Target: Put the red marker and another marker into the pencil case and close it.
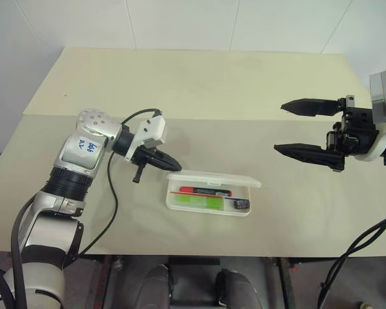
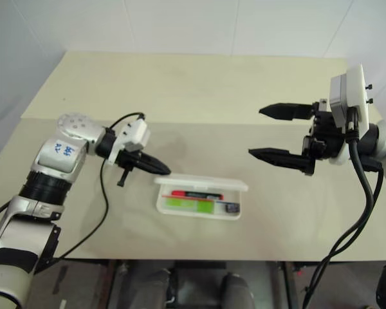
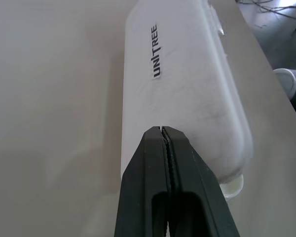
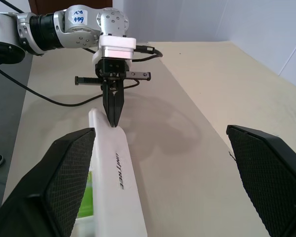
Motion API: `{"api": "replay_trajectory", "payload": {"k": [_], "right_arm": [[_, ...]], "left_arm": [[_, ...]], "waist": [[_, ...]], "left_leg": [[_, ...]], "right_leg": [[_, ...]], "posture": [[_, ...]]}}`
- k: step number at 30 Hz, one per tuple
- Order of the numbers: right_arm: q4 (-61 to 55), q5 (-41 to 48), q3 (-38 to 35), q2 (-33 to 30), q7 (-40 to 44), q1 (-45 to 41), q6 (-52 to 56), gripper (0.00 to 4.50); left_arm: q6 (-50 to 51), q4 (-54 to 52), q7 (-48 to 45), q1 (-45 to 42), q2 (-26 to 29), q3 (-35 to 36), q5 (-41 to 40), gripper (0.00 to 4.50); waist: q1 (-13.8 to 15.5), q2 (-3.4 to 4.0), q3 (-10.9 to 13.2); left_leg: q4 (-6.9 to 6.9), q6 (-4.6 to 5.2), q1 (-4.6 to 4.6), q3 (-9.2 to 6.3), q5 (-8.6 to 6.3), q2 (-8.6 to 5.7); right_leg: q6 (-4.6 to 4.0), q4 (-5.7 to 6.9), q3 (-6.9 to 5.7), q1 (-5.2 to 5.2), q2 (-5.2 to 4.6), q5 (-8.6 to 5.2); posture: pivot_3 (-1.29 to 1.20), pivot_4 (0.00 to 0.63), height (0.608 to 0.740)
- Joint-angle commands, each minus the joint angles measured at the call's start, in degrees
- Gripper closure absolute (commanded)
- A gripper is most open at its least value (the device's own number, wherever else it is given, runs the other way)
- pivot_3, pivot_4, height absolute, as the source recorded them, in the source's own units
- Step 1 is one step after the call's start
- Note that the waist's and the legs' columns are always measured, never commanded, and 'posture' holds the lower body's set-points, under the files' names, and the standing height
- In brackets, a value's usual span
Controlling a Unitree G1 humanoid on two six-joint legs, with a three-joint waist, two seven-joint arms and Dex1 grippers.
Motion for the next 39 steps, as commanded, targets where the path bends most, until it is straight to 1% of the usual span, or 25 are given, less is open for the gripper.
{"api": "replay_trajectory", "payload": {"k": [1,4,7,11,13,15,16,18,20,22,23,25,26,27,29,31,33,34,35,37,39], "right_arm": [[-0.27,0.16,-1.02,-0.48,0.39,-1.04,-1.27,0.00],[-0.21,-0.05,-0.86,-0.32,0.38,-0.98,-1.48,0.00],[-0.16,-0.09,-0.81,-0.27,0.41,-1.04,-1.49,0.00],[0.18,-0.85,-0.06,0.14,0.44,-1.16,-2.05,0.00],[0.13,-1.18,0.23,0.34,0.43,-1.08,-2.28,0.00],[0.12,-1.41,0.50,0.50,0.36,-1.13,-2.44,0.00],[0.15,-1.46,0.65,0.50,0.36,-1.22,-2.55,0.00],[0.28,-1.60,0.84,0.44,0.45,-1.34,-2.79,0.00],[0.55,-1.48,0.66,0.32,0.78,-1.43,-2.89,0.00],[0.76,-1.04,0.45,0.19,1.61,-1.25,-2.86,0.00],[0.87,-0.97,0.51,0.16,2.02,-1.10,-2.85,0.00],[1.51,-1.89,1.29,0.12,3.13,-0.31,-3.47,0.00],[2.12,-2.84,1.96,0.04,3.75,0.15,-4.09,0.00],[3.24,-4.15,2.81,-0.04,4.45,0.49,-5.07,0.00],[6.27,-6.53,4.22,0.03,5.53,0.49,-6.88,0.00],[10.28,-9.08,5.63,0.25,6.46,-0.08,-8.96,0.00],[14.19,-11.41,7.07,0.59,7.65,-0.80,-11.39,0.00],[15.31,-12.04,7.45,0.75,8.13,-1.09,-12.17,0.00],[16.61,-12.57,7.94,0.93,9.43,-1.08,-13.21,0.00],[18.65,-13.83,9.04,1.01,11.93,-0.45,-15.22,0.00],[21.05,-15.79,9.90,0.26,13.70,0.28,-17.17,0.00]], "left_arm": [[-0.65,-6.94,1.10,3.44,0.95,-1.55,1.12,4.46],[1.02,-10.49,1.49,6.59,1.05,-2.32,0.77,4.46],[1.50,-11.75,2.08,7.67,1.29,-2.90,1.15,4.46],[-5.50,-9.90,13.49,11.12,-0.18,-9.36,13.72,4.46],[-6.79,-8.35,17.11,11.63,-1.26,-10.46,16.18,4.46],[-7.25,-8.08,19.23,12.12,-2.06,-11.38,17.59,4.46],[-6.48,-9.23,19.22,12.64,-2.57,-11.19,16.75,4.46],[-4.37,-11.46,18.40,13.29,-3.01,-10.20,14.67,4.46],[1.01,-14.33,17.74,12.67,-3.85,-5.16,8.47,4.46],[8.51,-18.10,17.01,11.27,-4.04,2.31,-0.06,4.46],[11.26,-19.68,16.40,10.92,-3.41,5.01,-3.24,4.46],[16.72,-23.97,13.10,11.61,1.10,10.39,-9.95,4.46],[17.08,-25.82,11.36,12.95,4.05,12.52,-11.75,4.46],[17.76,-26.75,11.11,13.82,6.74,15.12,-12.96,4.29],[20.61,-26.50,13.18,14.25,10.15,20.32,-15.27,3.85],[22.45,-25.98,14.64,15.97,13.14,24.69,-16.62,3.28],[22.72,-25.52,15.71,19.71,16.09,28.54,-16.76,2.65],[22.71,-25.50,16.12,20.93,16.93,29.51,-17.07,2.30],[23.40,-25.81,16.79,23.32,17.59,32.09,-17.73,2.01],[25.04,-27.49,17.89,28.18,17.97,37.58,-19.99,1.25],[27.12,-30.90,19.52,33.84,18.21,42.62,-21.28,0.58]], "waist": [[-0.01,0.00,0.00],[-0.06,0.00,0.00],[-0.03,0.00,0.00],[0.20,0.05,-0.14],[0.34,0.09,-0.35],[0.20,0.11,-0.37],[0.12,0.17,-0.60],[-0.07,0.26,-0.97],[-0.13,0.29,-1.08],[-0.15,0.29,-1.07],[-0.17,0.26,-1.04],[-0.53,0.18,-1.00],[-0.88,0.19,-1.00],[-1.34,0.19,-1.00],[-1.47,0.22,-1.00],[-1.49,0.20,-1.00],[-1.57,0.20,-1.00],[-1.57,0.21,-0.99],[-1.52,0.21,-0.99],[-1.54,0.22,-0.99],[-1.58,0.21,-0.98]], "left_leg": [[-0.02,0.00,0.00,0.00,0.00,0.00],[0.01,0.00,0.02,-0.01,0.00,0.01],[0.03,0.00,0.03,-0.02,0.00,0.01],[0.01,0.00,0.08,-0.03,0.00,0.00],[0.07,0.01,0.16,-0.08,-0.01,0.00],[0.04,0.06,0.66,-0.06,-0.04,-0.02],[0.01,0.08,0.99,-0.06,-0.06,-0.01],[0.04,0.11,1.13,-0.07,-0.10,0.02],[0.04,0.11,1.20,-0.07,-0.10,0.04],[0.04,0.10,1.13,-0.08,-0.09,0.06],[0.07,0.09,1.01,-0.09,-0.08,0.07],[0.06,0.05,0.80,-0.07,-0.06,0.09],[0.01,0.05,0.78,-0.06,-0.06,0.12],[-0.07,0.03,0.80,-0.04,-0.05,0.12],[-0.19,0.03,0.85,0.04,-0.05,0.11],[-0.15,0.04,0.85,0.05,-0.06,0.10],[-0.14,0.06,0.86,0.08,-0.07,0.09],[-0.15,0.05,0.86,0.10,-0.08,0.09],[-0.17,0.05,0.86,0.13,-0.08,0.10],[-0.20,0.04,0.84,0.15,-0.08,0.11],[-0.22,0.00,0.82,0.19,-0.11,0.13]], "right_leg": [[0.00,-0.01,0.00,0.00,0.00,0.00],[0.00,0.04,0.00,0.00,0.00,0.00],[0.00,0.07,0.00,0.02,0.00,0.00],[0.00,0.02,0.00,0.10,0.00,0.00],[0.00,0.01,-0.03,0.23,-0.02,0.00],[0.00,-0.12,-0.02,0.69,-0.04,0.00],[0.00,-0.27,-0.02,0.99,-0.05,0.00],[-0.03,-0.23,0.01,1.09,-0.04,0.01],[-0.05,-0.17,0.03,1.10,-0.04,0.02],[-0.06,-0.11,0.05,1.01,-0.03,0.03],[-0.06,-0.09,0.05,0.90,-0.02,0.03],[-0.06,-0.02,0.10,0.64,-0.01,0.03],[-0.06,-0.03,0.10,0.61,0.02,0.02],[-0.07,-0.03,0.11,0.62,0.03,0.02],[-0.06,-0.05,0.11,0.66,0.03,0.02],[-0.06,-0.13,0.11,0.67,0.02,0.02],[-0.06,-0.19,0.13,0.67,0.01,0.02],[-0.06,-0.23,0.16,0.64,0.01,0.02],[-0.06,-0.22,0.18,0.59,0.01,0.02],[-0.07,-0.20,0.19,0.53,0.01,0.01],[-0.06,-0.19,0.22,0.52,0.02,0.01]], "posture": [[0.00,0.150,0.740],[0.00,0.150,0.740],[0.00,0.150,0.740],[0.00,0.150,0.740],[0.00,0.150,0.740],[0.00,0.150,0.740],[0.00,0.150,0.740],[0.00,0.150,0.740],[0.00,0.150,0.740],[0.00,0.150,0.740],[0.00,0.150,0.740],[0.00,0.150,0.740],[0.00,0.150,0.740],[0.00,0.150,0.740],[0.00,0.150,0.740],[0.00,0.150,0.740],[0.00,0.150,0.740],[0.00,0.150,0.740],[0.00,0.150,0.740],[0.00,0.150,0.740],[0.00,0.150,0.740]]}}
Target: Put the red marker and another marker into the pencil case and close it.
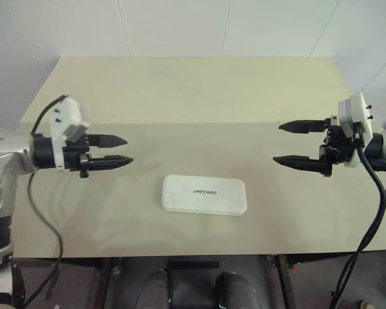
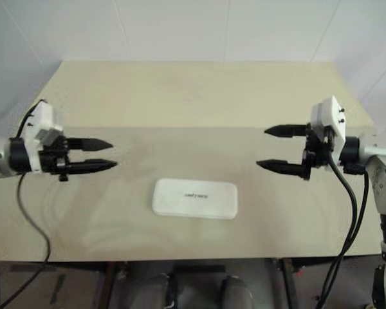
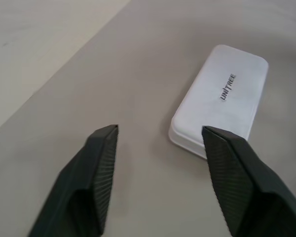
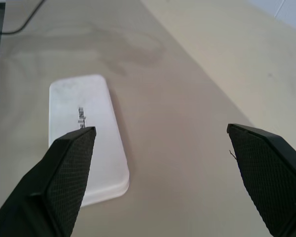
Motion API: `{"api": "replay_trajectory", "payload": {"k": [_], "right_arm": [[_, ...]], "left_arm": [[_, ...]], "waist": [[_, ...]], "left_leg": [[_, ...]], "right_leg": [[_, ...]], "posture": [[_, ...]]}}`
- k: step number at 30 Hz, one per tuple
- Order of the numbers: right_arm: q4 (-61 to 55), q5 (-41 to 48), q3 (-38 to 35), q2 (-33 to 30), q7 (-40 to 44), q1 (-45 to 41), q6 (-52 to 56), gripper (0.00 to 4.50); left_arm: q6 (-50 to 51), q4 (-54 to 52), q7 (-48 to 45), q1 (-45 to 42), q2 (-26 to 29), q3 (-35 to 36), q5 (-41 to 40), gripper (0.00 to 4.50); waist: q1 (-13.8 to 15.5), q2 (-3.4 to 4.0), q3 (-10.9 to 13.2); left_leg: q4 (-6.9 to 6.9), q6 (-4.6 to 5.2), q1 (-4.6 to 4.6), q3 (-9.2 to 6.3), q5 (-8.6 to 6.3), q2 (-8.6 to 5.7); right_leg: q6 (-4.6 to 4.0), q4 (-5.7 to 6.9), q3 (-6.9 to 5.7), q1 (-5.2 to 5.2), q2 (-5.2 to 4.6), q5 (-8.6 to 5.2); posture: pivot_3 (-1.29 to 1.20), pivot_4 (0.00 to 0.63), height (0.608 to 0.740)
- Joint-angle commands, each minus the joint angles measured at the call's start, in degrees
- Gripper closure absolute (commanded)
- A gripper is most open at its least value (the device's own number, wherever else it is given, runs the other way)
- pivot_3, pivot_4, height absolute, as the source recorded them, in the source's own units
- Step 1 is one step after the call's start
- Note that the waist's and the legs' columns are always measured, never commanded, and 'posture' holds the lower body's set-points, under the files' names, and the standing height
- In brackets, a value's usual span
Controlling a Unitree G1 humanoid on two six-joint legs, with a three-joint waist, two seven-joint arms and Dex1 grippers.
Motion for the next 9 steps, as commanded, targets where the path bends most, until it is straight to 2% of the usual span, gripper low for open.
{"api": "replay_trajectory", "payload": {"k": [1,2,5,9], "right_arm": [[3.16,-2.52,-0.09,-1.58,3.34,0.30,-3.62,0.00],[4.43,-2.94,-0.35,-2.18,4.17,0.01,-4.10,0.00],[8.67,-2.89,-1.78,-3.76,6.78,-0.96,-4.40,0.00],[10.12,-3.22,-0.77,-2.64,6.94,-2.09,-4.39,0.00]], "left_arm": [[3.16,-6.37,2.34,5.81,1.41,8.63,-3.40,0.24],[4.26,-8.25,2.60,7.78,1.61,10.67,-4.54,0.01],[5.78,-11.15,2.02,15.00,2.36,18.62,-5.64,0.01],[2.70,-9.59,2.83,20.68,2.75,23.64,-4.53,0.01]], "waist": [[-0.02,-0.02,0.01],[0.09,-0.03,0.02],[-0.02,-0.03,0.03],[-0.21,-0.01,0.03]], "left_leg": [[0.02,0.00,0.00,0.01,-0.03,0.00],[0.02,0.00,-0.01,0.04,-0.04,0.00],[0.05,-0.01,-0.02,0.04,-0.05,0.02],[0.01,-0.08,0.09,0.15,-0.09,0.14]], "right_leg": [[0.00,0.02,0.00,0.01,0.00,0.00],[0.00,0.02,0.02,-0.02,0.00,0.00],[0.00,-0.07,0.04,-0.04,-0.01,0.00],[-0.08,-0.03,0.10,-0.09,0.06,-0.04]], "posture": [[0.00,0.150,0.740],[0.00,0.150,0.740],[0.00,0.150,0.740],[0.00,0.150,0.740]]}}
